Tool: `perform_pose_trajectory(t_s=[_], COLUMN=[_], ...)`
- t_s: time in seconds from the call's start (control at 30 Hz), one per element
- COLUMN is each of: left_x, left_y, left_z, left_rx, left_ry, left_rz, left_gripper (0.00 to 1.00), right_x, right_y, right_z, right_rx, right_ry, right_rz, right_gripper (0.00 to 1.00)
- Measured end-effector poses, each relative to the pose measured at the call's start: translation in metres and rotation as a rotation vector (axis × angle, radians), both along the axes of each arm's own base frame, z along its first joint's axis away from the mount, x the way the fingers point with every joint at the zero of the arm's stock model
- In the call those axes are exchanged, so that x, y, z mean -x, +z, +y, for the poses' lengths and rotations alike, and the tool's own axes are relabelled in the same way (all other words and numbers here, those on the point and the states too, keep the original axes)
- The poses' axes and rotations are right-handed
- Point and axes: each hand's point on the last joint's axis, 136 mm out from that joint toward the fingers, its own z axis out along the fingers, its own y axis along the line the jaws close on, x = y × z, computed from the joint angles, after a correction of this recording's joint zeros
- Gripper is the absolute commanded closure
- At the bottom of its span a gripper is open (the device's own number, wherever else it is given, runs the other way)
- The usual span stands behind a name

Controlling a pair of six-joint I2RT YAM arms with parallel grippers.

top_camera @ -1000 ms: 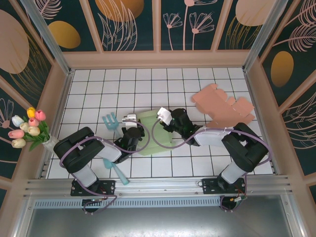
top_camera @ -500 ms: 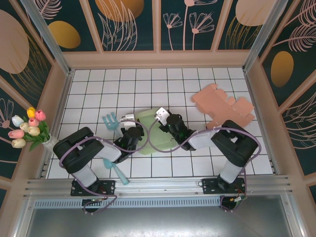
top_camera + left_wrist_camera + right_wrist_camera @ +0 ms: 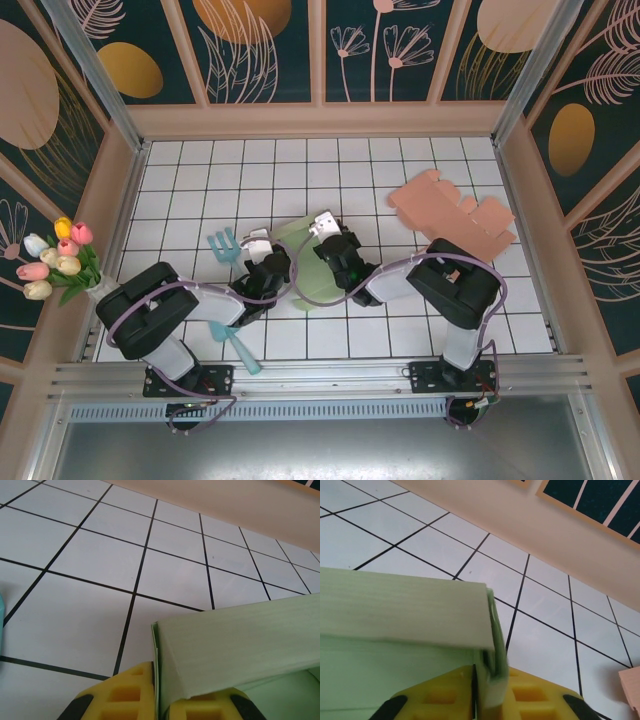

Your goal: Fold the paper box

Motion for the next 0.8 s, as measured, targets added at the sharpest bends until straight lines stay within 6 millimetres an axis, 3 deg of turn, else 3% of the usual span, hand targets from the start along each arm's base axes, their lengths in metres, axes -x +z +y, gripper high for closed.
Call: perform_pose_trajectory(t_s=[0.17,0.33,0.63,0.8], left_x=[0.001,0.001,-0.002,-0.005], left_y=[-0.001,-0.001,-0.001,0.0], left_z=[0.003,0.003,0.001,-0.007], left_rx=[-0.006,-0.011,-0.046,-0.064], left_ry=[0.013,0.011,0.0,-0.043], left_rz=[0.007,0.006,-0.008,-0.033], left_gripper=[1.0,1.0,1.0,1.0], right_x=[0.006,0.023,0.058,0.06], right_y=[-0.01,-0.003,0.049,0.068], right_z=[-0.005,-0.007,-0.028,-0.032], right_rx=[-0.048,-0.129,-0.315,-0.367], right_ry=[0.009,0.082,0.128,0.098], right_rz=[0.057,0.125,0.16,0.199], right_gripper=[0.52,0.48,0.39,0.39])
